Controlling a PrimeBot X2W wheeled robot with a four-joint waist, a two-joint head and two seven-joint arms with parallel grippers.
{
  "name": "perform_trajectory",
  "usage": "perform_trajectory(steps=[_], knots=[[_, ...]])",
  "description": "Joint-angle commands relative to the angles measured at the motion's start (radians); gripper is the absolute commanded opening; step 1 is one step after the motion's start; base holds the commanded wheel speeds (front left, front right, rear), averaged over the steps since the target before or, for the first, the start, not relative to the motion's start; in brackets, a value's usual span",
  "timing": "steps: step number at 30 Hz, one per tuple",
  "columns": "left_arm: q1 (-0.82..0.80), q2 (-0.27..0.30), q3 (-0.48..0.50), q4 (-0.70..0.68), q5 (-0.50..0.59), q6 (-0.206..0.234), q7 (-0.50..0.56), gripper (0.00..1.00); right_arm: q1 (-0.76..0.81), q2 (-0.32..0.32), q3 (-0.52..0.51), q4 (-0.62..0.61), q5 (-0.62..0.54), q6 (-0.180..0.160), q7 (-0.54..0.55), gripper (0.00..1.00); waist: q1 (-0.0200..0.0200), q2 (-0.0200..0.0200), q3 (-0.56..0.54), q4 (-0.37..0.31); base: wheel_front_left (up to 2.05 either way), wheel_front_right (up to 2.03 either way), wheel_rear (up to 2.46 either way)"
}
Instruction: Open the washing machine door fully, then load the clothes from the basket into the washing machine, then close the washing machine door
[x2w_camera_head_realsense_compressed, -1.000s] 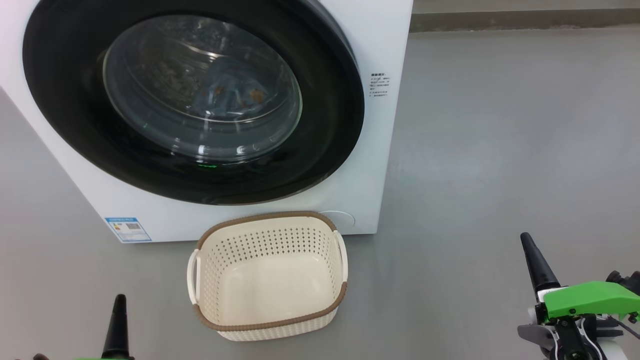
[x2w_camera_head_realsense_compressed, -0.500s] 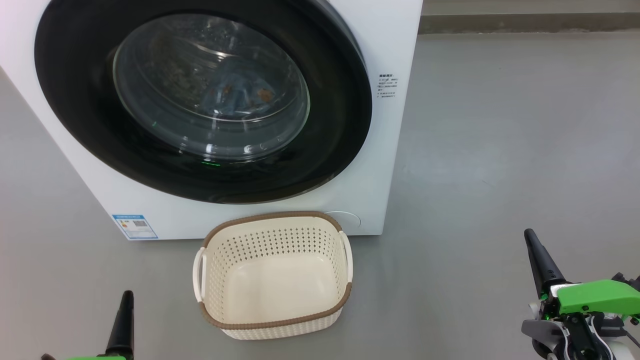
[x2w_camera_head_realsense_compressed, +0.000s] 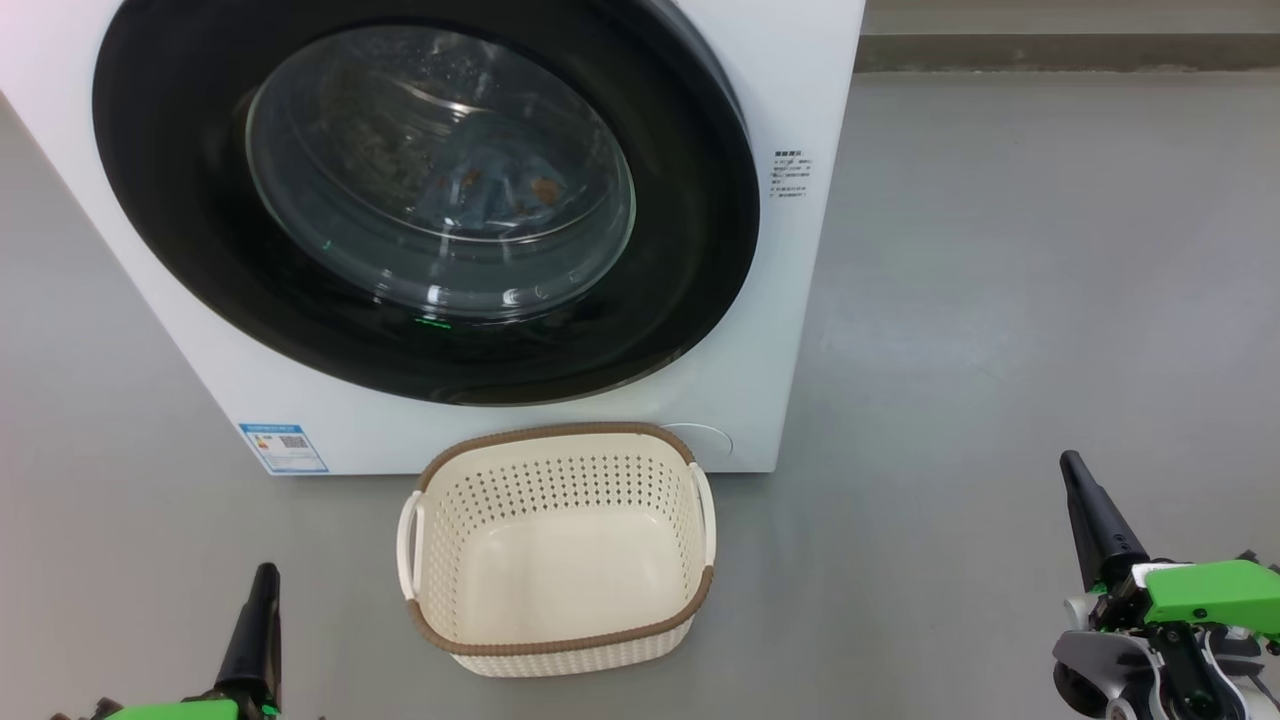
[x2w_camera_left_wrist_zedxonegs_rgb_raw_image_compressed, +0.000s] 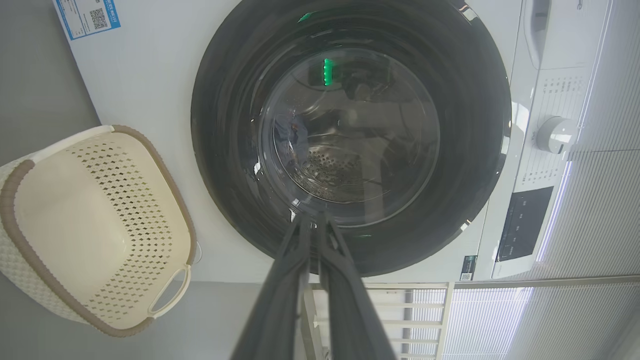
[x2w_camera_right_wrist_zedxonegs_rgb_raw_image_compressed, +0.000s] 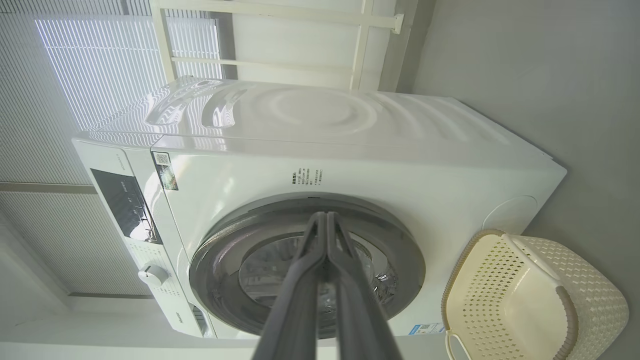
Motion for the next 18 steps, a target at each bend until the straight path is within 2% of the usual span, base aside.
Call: perform_trajectory(steps=[1,18], knots=[[-0.045,0.007,0.023,-0.034,-0.032,0.001,0.01,0.0,0.001,0.0,0.006,-0.036,0.035,0.0,0.012,0.0,0.0,-0.0001,0.0,0.002,0.0,0.0,0.0],[-0.045,0.007,0.023,-0.035,-0.032,0.001,0.01,0.0,0.0,0.001,0.005,-0.036,0.034,0.0,0.013,0.0,0.0,-0.0001,0.0,0.002,0.0,0.0,0.0]])
